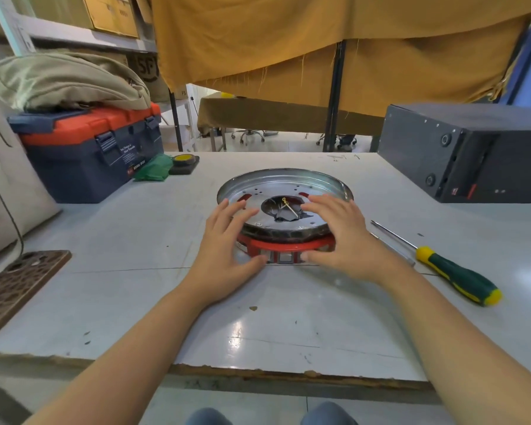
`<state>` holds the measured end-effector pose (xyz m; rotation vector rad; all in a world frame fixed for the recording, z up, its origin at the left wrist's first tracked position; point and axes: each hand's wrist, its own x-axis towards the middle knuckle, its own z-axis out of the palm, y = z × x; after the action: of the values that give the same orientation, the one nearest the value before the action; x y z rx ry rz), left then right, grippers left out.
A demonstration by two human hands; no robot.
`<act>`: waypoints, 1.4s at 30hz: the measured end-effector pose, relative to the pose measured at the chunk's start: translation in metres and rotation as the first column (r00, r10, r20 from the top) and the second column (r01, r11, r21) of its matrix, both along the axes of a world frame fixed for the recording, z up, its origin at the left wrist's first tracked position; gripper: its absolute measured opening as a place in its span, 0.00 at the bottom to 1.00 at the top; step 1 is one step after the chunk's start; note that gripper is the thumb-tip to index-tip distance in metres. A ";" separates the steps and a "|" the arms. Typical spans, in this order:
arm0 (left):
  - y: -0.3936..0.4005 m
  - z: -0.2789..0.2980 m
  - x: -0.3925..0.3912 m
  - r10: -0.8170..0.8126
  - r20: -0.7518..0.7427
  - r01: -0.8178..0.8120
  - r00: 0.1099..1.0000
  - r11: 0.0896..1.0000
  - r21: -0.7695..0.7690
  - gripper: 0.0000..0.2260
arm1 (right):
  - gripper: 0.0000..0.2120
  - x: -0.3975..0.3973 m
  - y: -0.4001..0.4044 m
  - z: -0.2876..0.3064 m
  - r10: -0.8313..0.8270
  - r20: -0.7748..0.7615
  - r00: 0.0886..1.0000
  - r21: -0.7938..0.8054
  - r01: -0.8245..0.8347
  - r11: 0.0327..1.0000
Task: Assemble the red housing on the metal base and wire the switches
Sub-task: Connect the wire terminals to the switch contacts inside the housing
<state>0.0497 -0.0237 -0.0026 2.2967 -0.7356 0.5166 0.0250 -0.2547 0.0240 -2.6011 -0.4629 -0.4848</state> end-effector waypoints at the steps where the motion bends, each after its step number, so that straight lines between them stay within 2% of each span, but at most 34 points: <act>1: -0.001 0.000 0.000 0.034 0.017 -0.034 0.999 0.999 0.037 0.33 | 0.40 0.000 0.000 -0.002 -0.013 0.004 1.000 -0.082 0.013 0.997; 3: -0.005 0.000 0.000 0.110 0.056 -0.115 0.992 0.989 0.091 0.36 | 0.47 0.001 -0.001 -0.005 -0.030 0.032 0.999 -0.168 0.035 0.985; 5: -0.011 0.000 0.001 0.187 0.105 -0.201 0.977 0.969 0.142 0.40 | 0.49 0.001 -0.002 -0.007 -0.040 0.061 0.997 -0.207 0.052 0.977; 10: -0.027 -0.002 0.003 0.306 0.119 -0.323 0.944 0.932 0.162 0.43 | 0.42 0.000 -0.015 -0.007 -0.051 0.131 0.990 -0.209 0.078 0.975; 15: -0.016 -0.003 0.008 0.250 0.119 -0.267 0.961 0.952 0.148 0.36 | 0.40 0.003 -0.014 -0.010 -0.061 0.160 0.985 -0.222 0.095 0.970; 19: -0.007 0.001 0.010 0.224 0.148 -0.251 0.963 0.948 0.195 0.33 | 0.40 0.005 -0.015 -0.012 -0.069 0.166 0.984 -0.205 0.103 0.973; 29: -0.010 -0.002 0.010 0.266 0.290 -0.345 0.919 0.899 0.270 0.34 | 0.40 0.006 -0.012 -0.013 -0.086 0.162 0.983 -0.203 0.118 0.972; 33: -0.010 -0.003 0.010 0.266 0.262 -0.330 0.928 0.911 0.247 0.34 | 0.39 0.006 -0.011 -0.013 -0.091 0.154 0.984 -0.193 0.120 0.974; 37: -0.007 -0.002 0.008 0.228 0.169 -0.259 0.959 0.946 0.194 0.34 | 0.38 0.005 -0.011 -0.013 -0.091 0.145 0.985 -0.180 0.117 0.977; 39: -0.004 -0.001 0.005 0.177 0.112 -0.192 0.978 0.972 0.140 0.34 | 0.36 0.003 -0.010 -0.011 -0.080 0.144 0.986 -0.149 0.101 0.984; 42: -0.002 0.003 0.000 0.143 0.059 -0.144 0.988 0.990 0.012 0.28 | 0.31 0.000 -0.009 -0.009 -0.061 0.132 0.989 -0.104 0.075 0.992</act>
<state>0.0501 -0.0258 0.0001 2.3703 -0.6069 0.6475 0.0251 -0.2641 0.0154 -2.7079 -0.4559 -0.6713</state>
